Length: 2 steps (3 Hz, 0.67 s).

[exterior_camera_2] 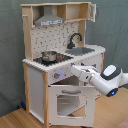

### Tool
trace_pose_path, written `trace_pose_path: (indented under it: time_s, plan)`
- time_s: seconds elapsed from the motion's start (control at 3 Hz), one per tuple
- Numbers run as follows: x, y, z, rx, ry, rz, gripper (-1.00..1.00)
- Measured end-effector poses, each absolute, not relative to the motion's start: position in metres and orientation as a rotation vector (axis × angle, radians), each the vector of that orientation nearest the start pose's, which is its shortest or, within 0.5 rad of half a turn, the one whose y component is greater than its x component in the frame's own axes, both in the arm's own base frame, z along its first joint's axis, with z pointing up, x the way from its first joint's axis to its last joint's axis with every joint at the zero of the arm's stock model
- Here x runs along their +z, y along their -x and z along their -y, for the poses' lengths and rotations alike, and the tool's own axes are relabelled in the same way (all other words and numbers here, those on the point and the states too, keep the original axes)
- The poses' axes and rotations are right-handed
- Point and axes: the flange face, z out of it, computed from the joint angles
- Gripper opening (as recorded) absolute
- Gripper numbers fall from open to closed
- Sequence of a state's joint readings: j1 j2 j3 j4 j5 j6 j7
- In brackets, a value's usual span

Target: Play with the kitchen

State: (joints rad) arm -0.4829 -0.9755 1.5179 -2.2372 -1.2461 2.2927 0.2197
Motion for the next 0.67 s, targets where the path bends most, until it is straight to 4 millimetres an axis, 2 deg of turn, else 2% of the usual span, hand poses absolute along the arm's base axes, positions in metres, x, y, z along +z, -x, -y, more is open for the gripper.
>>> trace_pose_path:
  time_s: [0.67]
  plan:
    - [0.391,-0.237,-0.442,0.799,-0.742,-1.136,1.0]
